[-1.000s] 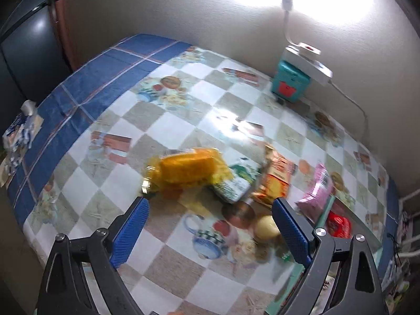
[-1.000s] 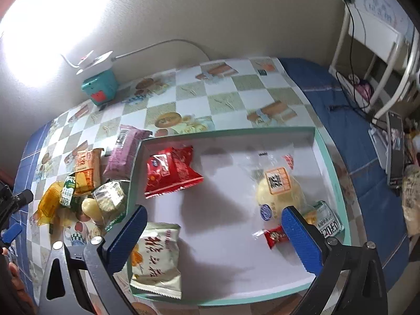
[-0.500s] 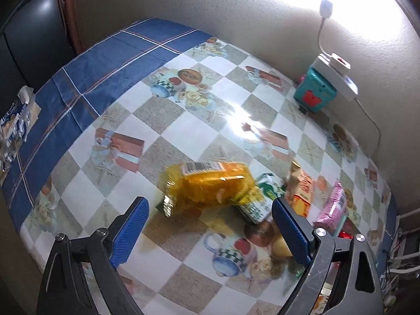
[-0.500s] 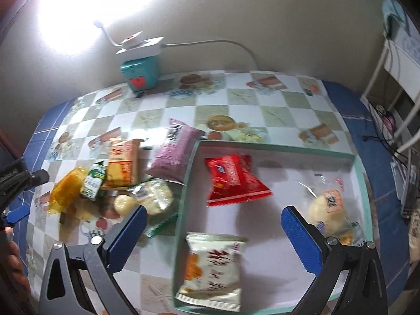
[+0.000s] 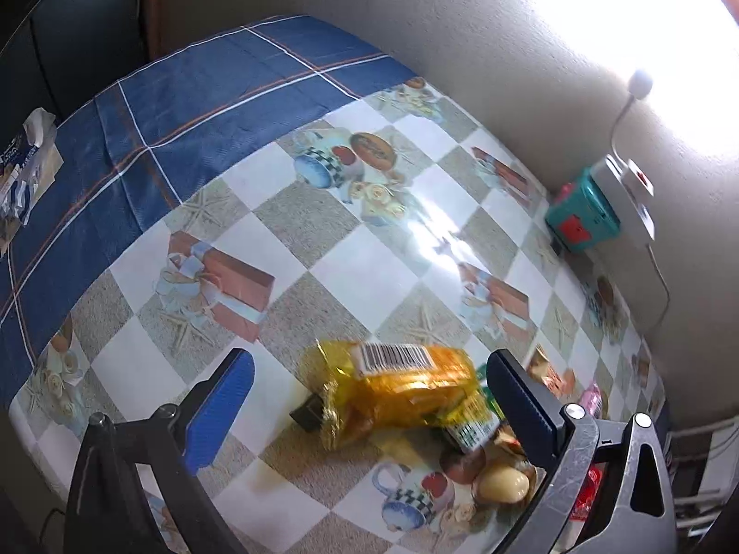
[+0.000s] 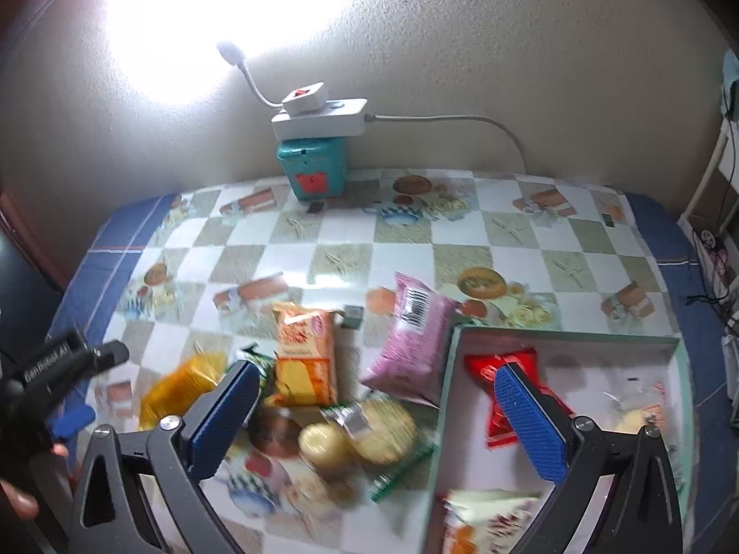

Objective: Organize snacks
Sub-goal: 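Grasp the yellow wrapped cake with the left gripper while the right grasps the orange cracker pack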

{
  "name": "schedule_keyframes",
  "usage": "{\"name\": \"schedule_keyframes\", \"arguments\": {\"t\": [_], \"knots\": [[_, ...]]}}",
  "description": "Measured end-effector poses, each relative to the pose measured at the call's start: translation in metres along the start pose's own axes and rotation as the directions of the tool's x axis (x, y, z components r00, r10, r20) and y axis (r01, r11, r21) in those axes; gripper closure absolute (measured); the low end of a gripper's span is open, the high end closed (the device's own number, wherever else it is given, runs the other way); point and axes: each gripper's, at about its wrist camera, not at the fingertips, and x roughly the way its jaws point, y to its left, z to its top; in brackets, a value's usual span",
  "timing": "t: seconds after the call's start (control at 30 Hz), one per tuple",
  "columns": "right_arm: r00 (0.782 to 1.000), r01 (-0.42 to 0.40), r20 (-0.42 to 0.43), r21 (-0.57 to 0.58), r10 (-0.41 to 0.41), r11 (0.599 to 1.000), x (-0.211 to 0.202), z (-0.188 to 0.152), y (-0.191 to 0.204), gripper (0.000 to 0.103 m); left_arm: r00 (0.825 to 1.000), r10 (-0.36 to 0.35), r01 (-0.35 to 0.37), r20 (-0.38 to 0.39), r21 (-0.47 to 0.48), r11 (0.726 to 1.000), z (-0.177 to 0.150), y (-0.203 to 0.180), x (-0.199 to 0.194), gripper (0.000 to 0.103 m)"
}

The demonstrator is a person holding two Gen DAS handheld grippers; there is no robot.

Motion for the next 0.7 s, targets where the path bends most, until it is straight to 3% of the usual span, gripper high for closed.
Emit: {"name": "schedule_keyframes", "arguments": {"t": [0.23, 0.47, 0.7], "knots": [[0.997, -0.048, -0.066, -0.025, 0.047, 0.999, 0.037, -0.002, 0.015, 0.005, 0.998, -0.014, 0.015, -0.055, 0.019, 1.000, 0.001, -0.008, 0.022, 0.002], [0.992, -0.099, -0.083, -0.060, 0.094, 0.993, 0.059, 0.001, 0.024, 0.010, 0.997, 0.021, -0.013, -0.081, 0.094, 0.996, -0.004, -0.029, 0.040, 0.002], [0.980, -0.159, -0.121, -0.022, 0.155, 0.987, 0.085, 0.001, 0.025, 0.021, 0.993, 0.023, -0.008, -0.114, 0.127, 0.992, -0.008, -0.040, 0.058, 0.002]]}}
